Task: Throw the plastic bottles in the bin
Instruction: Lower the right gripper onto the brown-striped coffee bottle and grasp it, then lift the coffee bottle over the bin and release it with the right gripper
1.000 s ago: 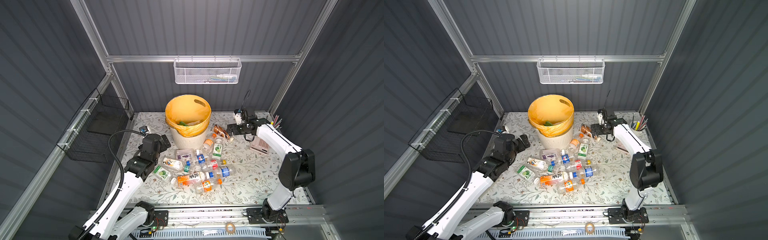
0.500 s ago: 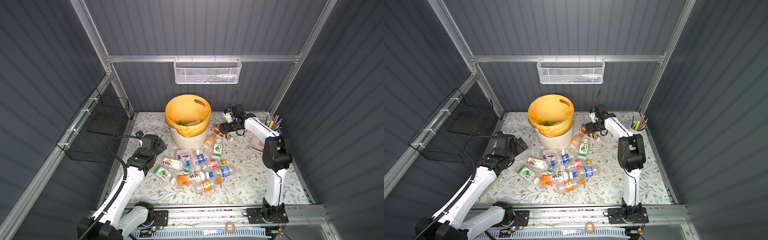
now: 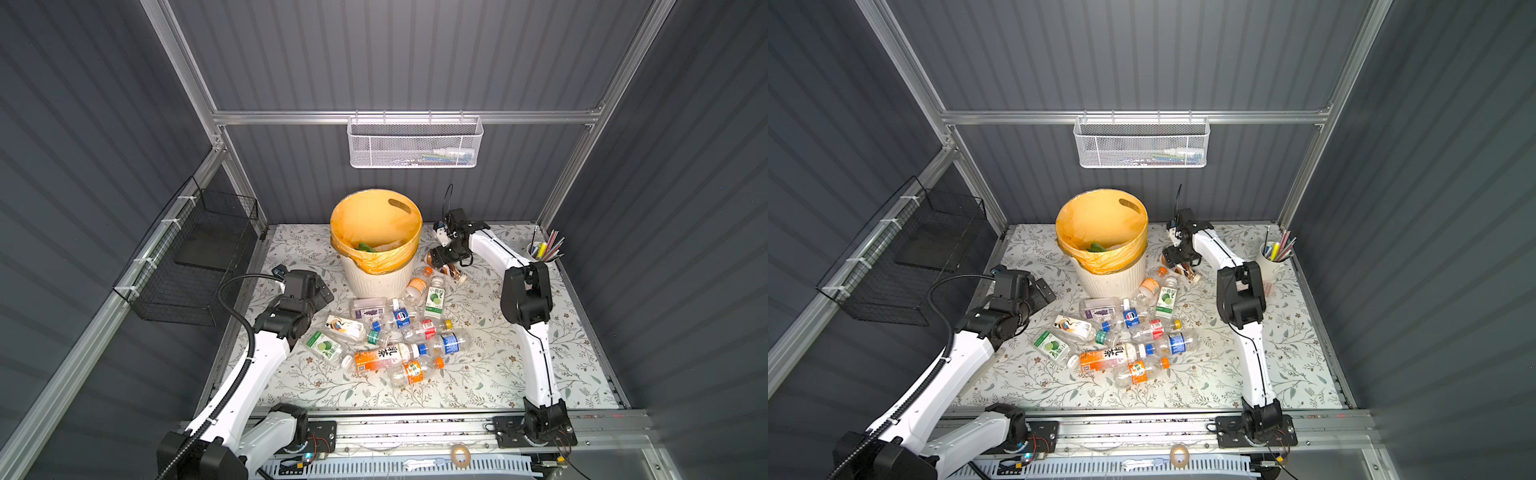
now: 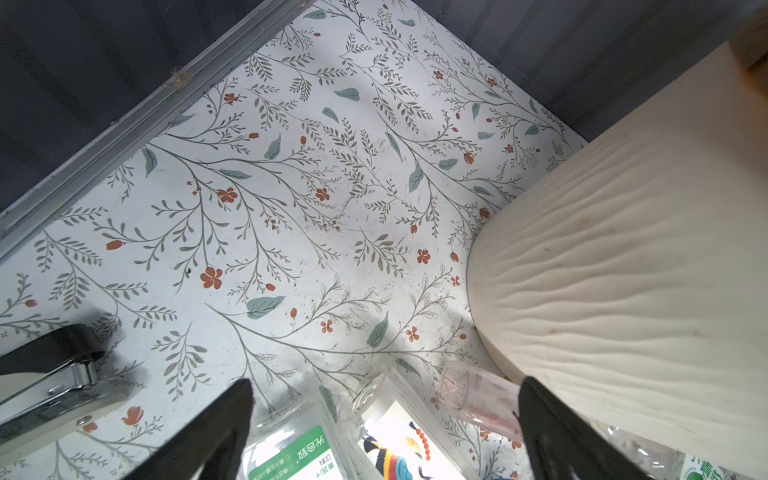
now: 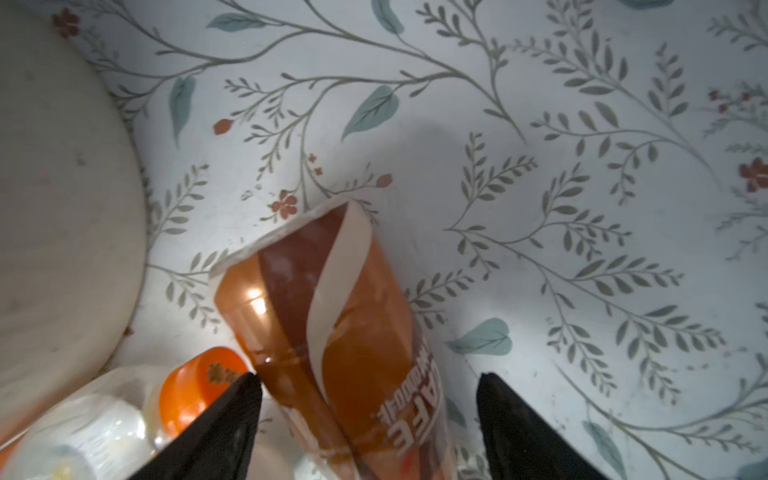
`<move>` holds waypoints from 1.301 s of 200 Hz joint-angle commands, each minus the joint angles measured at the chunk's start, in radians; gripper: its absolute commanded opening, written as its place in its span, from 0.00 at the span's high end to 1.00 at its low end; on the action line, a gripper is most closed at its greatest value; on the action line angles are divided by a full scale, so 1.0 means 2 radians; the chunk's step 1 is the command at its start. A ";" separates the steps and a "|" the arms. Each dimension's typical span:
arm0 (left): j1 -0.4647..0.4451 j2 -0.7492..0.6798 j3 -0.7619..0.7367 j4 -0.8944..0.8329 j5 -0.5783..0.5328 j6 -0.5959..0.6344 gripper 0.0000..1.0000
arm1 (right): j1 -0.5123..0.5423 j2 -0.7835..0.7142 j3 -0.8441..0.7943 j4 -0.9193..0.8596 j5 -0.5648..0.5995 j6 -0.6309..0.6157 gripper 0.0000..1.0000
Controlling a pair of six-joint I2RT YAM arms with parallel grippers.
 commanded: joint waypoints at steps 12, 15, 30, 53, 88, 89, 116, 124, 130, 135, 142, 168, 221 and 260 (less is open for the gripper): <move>0.003 0.001 0.011 -0.016 0.002 0.001 0.01 | -0.004 0.028 0.032 -0.053 0.055 0.021 0.22; 0.003 0.001 0.011 -0.016 0.001 0.001 0.01 | -0.004 0.028 0.032 -0.053 0.054 0.022 0.22; 0.003 0.001 0.011 -0.014 0.001 0.002 0.01 | -0.007 0.027 0.025 -0.051 0.043 0.020 0.21; 0.004 0.005 0.013 -0.012 0.002 0.004 0.01 | -0.009 0.024 0.025 -0.051 0.035 0.027 0.31; 0.004 0.010 0.018 -0.014 -0.003 0.013 0.01 | -0.024 -0.014 -0.010 -0.027 0.010 0.058 0.46; 0.004 0.010 0.019 -0.015 -0.004 0.013 0.01 | -0.025 -0.016 -0.012 -0.027 0.008 0.059 0.46; 0.004 0.007 0.021 -0.016 -0.013 0.023 0.01 | -0.051 -0.107 -0.124 0.050 -0.046 0.108 0.49; 0.004 0.009 0.020 -0.014 -0.012 0.023 0.01 | -0.057 -0.140 -0.158 0.075 -0.062 0.118 0.49; 0.005 0.010 0.019 -0.013 -0.009 0.022 0.01 | -0.061 -0.166 -0.182 0.091 -0.074 0.125 0.50; 0.004 0.012 0.017 -0.011 -0.008 0.021 0.00 | -0.065 -0.186 -0.200 0.106 -0.082 0.130 0.50; 0.004 0.013 0.016 -0.008 -0.005 0.020 0.01 | -0.070 -0.217 -0.221 0.122 -0.092 0.140 0.50; 0.004 0.016 0.007 0.007 0.006 0.013 0.01 | -0.088 -0.315 -0.275 0.186 -0.156 0.197 0.50; 0.004 0.006 -0.003 0.009 0.012 0.006 0.00 | -0.057 -0.365 -0.184 0.246 -0.237 0.292 0.50; 0.004 0.008 -0.004 -0.001 0.018 -0.007 0.00 | 0.045 -0.245 0.051 0.102 -0.251 0.260 0.47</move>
